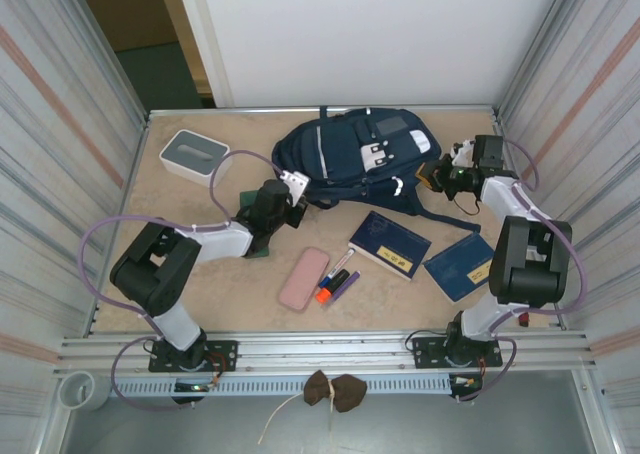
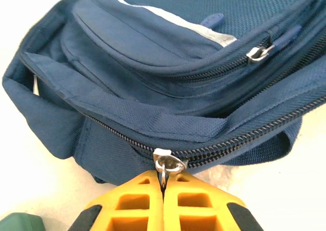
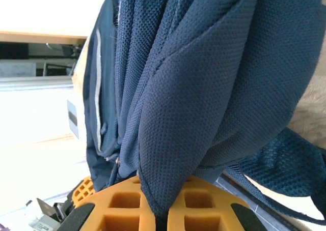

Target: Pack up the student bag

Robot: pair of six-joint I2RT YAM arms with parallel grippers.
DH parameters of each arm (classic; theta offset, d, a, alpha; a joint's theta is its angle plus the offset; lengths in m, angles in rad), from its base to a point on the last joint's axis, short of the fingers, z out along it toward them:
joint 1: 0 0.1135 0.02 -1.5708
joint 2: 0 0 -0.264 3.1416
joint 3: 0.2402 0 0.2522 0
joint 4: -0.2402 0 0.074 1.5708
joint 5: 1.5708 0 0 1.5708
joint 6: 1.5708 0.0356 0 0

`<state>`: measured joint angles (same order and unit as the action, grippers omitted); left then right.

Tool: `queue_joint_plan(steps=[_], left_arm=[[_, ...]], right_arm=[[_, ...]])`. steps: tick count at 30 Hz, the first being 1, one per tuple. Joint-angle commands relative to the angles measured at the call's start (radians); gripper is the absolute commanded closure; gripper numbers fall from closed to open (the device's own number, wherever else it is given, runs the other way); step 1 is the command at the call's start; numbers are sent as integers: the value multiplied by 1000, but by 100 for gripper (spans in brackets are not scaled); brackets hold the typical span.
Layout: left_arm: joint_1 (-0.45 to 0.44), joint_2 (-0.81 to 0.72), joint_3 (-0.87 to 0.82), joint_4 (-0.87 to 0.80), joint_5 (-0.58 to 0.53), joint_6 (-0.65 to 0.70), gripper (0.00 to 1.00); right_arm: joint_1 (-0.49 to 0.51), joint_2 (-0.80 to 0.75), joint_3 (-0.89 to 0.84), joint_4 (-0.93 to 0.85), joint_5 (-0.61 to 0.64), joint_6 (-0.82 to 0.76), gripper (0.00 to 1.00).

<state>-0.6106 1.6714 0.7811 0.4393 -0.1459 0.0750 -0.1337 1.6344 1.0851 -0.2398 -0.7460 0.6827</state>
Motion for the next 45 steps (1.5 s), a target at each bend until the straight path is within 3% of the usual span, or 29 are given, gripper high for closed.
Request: queue_joint_plan(steps=[1,4,8,11,15,20,25,30,36,41,45], left_arm=[[-9,-16,41,-57,71,14,100],[-55,11,102,-109,89,9,100],[-124,68,213,-190,40,-36,100],[-162,92,266,-241,5,-86,100],[-179,103,288,-277,-10,-154,100],[-182,101,269,-268,2,-188,100],[-188,88,249,-248,11,-199,100],[-192,83,241,-243,16,-201,100],[-198,59,218,-223,9,-198,100],[-200,46,201,-213,3,-191,100],[-202,40,191,-212,10,-183,100]], right_arm=[[-24,32,68,23,13,-41,100],[-41,78,113,19,64,-37,92],[-73,164,197,7,84,-25,65],[-110,197,225,2,29,-5,50],[-137,117,125,4,71,-14,30],[-142,-77,-51,-12,159,-38,17],[-1,-233,-239,80,168,88,15],[191,-271,-314,215,265,274,20],[360,-190,-352,360,409,453,25],[435,-96,-357,462,460,585,28],[466,-44,-326,480,507,599,31]])
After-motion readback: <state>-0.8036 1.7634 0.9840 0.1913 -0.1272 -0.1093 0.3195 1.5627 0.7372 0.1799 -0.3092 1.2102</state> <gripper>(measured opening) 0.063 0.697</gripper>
